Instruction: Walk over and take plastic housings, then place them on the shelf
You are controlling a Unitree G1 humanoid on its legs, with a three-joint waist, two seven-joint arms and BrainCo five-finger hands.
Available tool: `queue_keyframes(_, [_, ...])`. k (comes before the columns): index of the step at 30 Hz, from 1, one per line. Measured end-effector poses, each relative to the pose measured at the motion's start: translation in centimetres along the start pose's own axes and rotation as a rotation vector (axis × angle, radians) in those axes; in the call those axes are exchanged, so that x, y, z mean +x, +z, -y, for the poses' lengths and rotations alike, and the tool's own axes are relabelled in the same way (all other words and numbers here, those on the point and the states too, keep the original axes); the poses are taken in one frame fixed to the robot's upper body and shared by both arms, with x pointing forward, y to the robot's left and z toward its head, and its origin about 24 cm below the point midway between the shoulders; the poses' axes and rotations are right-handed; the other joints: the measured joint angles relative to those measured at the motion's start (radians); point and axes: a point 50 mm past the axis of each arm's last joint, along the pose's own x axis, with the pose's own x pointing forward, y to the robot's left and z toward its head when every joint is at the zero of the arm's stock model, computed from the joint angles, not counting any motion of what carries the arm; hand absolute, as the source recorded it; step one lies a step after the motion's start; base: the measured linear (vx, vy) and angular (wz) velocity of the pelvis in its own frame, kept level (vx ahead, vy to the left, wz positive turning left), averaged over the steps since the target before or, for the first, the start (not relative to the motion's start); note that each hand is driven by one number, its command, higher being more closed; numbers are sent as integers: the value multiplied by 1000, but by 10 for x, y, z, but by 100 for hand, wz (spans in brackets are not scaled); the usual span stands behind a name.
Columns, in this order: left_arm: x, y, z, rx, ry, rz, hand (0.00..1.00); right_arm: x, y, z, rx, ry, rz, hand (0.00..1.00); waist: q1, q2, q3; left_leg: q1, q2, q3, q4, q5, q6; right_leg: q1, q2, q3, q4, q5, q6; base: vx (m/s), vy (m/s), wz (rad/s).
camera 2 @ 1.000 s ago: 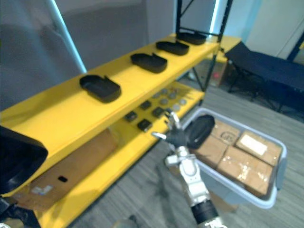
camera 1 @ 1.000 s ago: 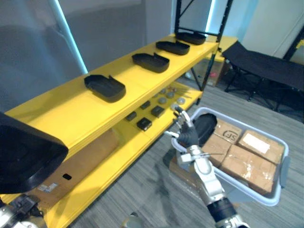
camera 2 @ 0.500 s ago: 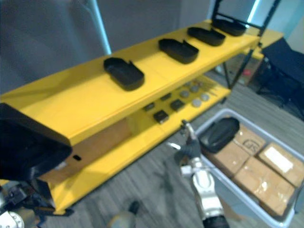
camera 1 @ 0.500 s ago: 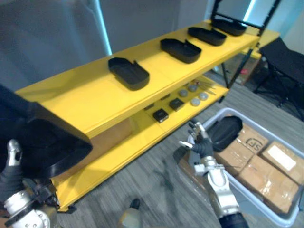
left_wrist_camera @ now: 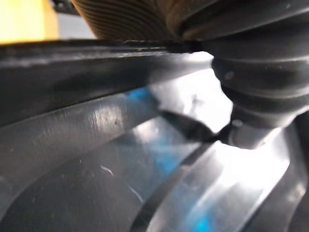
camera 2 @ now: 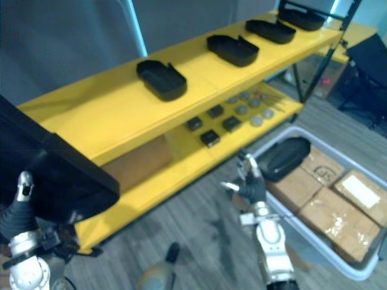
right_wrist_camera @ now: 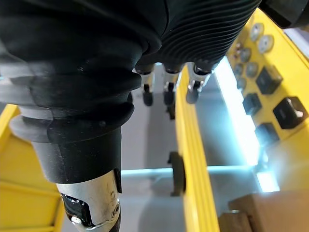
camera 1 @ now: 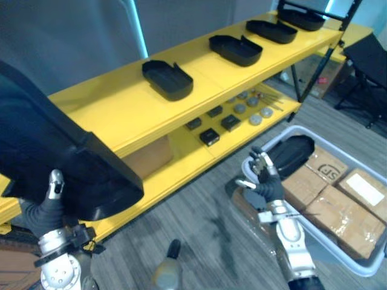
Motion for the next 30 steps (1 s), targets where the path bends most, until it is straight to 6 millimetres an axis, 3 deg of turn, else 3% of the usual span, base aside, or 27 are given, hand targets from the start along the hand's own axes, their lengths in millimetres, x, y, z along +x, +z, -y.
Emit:
queue_keyframes(2, [4, 4, -1, 7, -21, 28, 100, -1, 0, -4, 43, -11, 8, 0, 0, -57, 11, -10, -40, 44, 57, -50, 32, 15, -42, 0, 11, -7, -66, 61, 96, 7])
queue_keyframes(3, [4, 5, 0, 4, -26, 33, 100, -2, -1, -3, 46, -15, 5, 0, -2, -63, 14, -9, -48, 59, 82, -70, 43, 22, -52, 0, 29, -11, -117, 93, 91, 13])
queue_keyframes(5, [9, 8, 6, -9, -54, 59, 100, -8, -4, 2, 38, -14, -12, 0, -7, -51, -1, 8, -57, 59, 113, -111, 56, -84, -125, 70, 300, 105, -207, 120, 207, 14])
queue_keyframes(6, [11, 11, 6, -6, -60, 74, 100, -8, -3, 1, 39, -9, -9, 0, -8, -53, -4, 20, -58, 65, 109, -118, 66, -116, -140, 97, 350, 151, -207, 183, 256, -10])
queue_keyframes(7, [15, 13, 7, 1, -67, 92, 100, -7, -2, 0, 41, 5, 5, 0, -7, -58, -6, 45, -59, 75, 98, -131, 85, -160, -160, 142, 427, 244, -199, 248, 148, -24])
queue_keyframes(8, [17, 14, 6, 8, -58, 97, 100, -5, 0, -2, 45, 18, 24, 0, -10, -49, -2, 75, -50, 75, 85, -139, 105, -209, -170, 178, 508, 234, -174, 259, 114, -23])
queue_keyframes(9, [19, 14, 7, 5, -52, 97, 100, -3, 1, -3, 45, 29, 33, 0, -15, -49, -1, 91, -46, 71, 75, -143, 111, -230, -161, 183, 544, 166, -164, 234, 72, -13])
queue_keyframes(10, [20, 13, 7, -2, -28, 91, 100, 2, 5, -4, 43, 44, 56, 0, -33, -38, 1, 120, -30, 60, 61, -150, 117, -257, -121, 178, 560, 69, -161, 199, 71, 4])
queue_keyframes(11, [23, 12, 9, -13, -18, 86, 100, 5, 9, -3, 33, 51, 80, 0, -47, -27, 1, 143, -15, 50, 56, -163, 117, -275, -67, 175, 511, 13, -161, 182, 79, 9])
queue_keyframes(12, [24, 11, 10, -18, -15, 86, 100, 7, 10, -2, 27, 56, 88, 0, -51, -22, -1, 150, -8, 48, 57, -170, 116, -286, -40, 180, 465, -2, -161, 179, 53, 17])
queue_keyframes(14, [32, 10, 16, -41, -17, 97, 100, 11, 17, 2, -18, 72, 121, 0, -64, -12, -3, 154, 2, 22, 73, -196, 109, -327, 31, 266, 302, -2, -157, 162, -26, 38])
queue_keyframes(16, [42, 1, 31, -90, -49, 79, 100, 12, 28, 10, -166, 104, 170, 0, -89, 2, -5, 138, 2, -71, 96, -221, 89, -359, 95, 467, 150, 24, -118, 186, -162, 116])
queue_keyframes(17, [43, -1, 33, -94, -55, 71, 100, 12, 35, 10, -178, 114, 201, 0, -100, 3, -5, 133, -1, -97, 102, -227, 79, -360, 104, 508, 124, 34, -104, 182, -254, 145])
queue_keyframes(18, [43, -3, 35, -92, -63, 56, 100, 13, 53, 8, -188, 138, 284, 0, -108, -7, -12, 118, -8, -145, 110, -244, 56, -356, 112, 541, 82, 47, -86, 165, -341, 132])
queue_keyframes(19, [42, -3, 33, -82, -61, 51, 100, 16, 71, 0, -172, 183, 374, 0, -101, -38, -32, 115, -18, -179, 112, -262, 27, -346, 113, 550, 51, 69, -73, 236, -484, 122])
queue_keyframes(20, [39, -5, 33, -85, -51, 36, 100, 19, 77, -3, -167, 211, 409, 0, -101, -34, -39, 115, -14, -198, 115, -266, 7, -338, 118, 541, 55, 135, -37, 231, -435, 96])
queue_keyframes(22, [24, -17, 37, -111, -27, -57, 100, 34, 90, -14, -145, 321, 459, 0, -76, 59, -76, 100, 74, -182, 123, -249, -35, -304, 189, 447, 49, 128, -80, 307, -370, 79])
queue_keyframes(23, [23, -19, 37, -114, -24, -72, 100, 41, 94, -18, -136, 354, 463, 0, -61, 80, -79, 98, 91, -169, 116, -230, -53, -295, 202, 425, 52, 121, -92, 250, -276, 62])
queue_keyframes(25, [19, -19, 39, -126, -12, -88, 100, 46, 95, -24, -100, 389, 454, 0, -49, 95, -86, 100, 111, -125, 101, -188, -47, -259, 216, 356, 47, 119, -95, 205, -241, 77])
queue_keyframes(30, [17, -10, 51, -158, -85, -58, 100, 41, 86, -37, -14, 414, 423, 0, -55, 85, -81, 99, 112, 51, 69, -144, -7, -153, 203, 191, 1, 98, -125, 118, -110, 92])
